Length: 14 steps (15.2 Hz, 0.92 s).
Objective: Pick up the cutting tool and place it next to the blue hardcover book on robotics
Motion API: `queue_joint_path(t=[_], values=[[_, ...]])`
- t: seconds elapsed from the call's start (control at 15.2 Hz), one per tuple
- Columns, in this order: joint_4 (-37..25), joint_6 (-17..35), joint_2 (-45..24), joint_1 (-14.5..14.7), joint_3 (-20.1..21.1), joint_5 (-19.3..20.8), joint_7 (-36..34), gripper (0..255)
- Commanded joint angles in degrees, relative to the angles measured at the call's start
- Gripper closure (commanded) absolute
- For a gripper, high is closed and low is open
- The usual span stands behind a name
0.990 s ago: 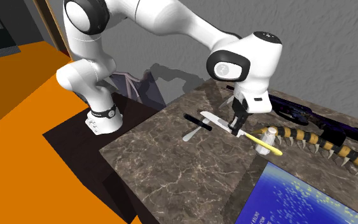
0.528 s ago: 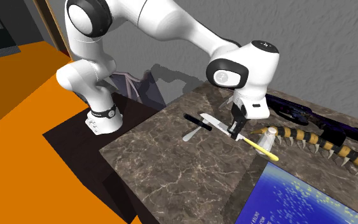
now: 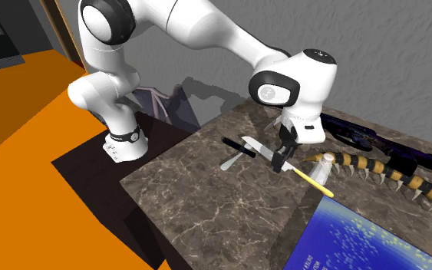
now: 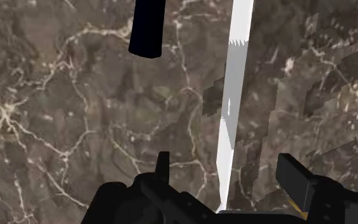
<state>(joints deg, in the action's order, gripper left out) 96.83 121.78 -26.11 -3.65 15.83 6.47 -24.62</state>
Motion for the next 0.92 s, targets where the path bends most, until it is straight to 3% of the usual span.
queue_joint_path(t=[0.0, 0.33, 0.86], values=[[0.0, 0.0, 0.0, 0.0, 0.0, 0.0, 0.0, 0], [-3.4, -6.09, 2.79, -0.3, 0.44, -0.95, 0.6, 0], [-3.4, -6.09, 2.79, -0.3, 0.44, -0.95, 0.6, 0]])
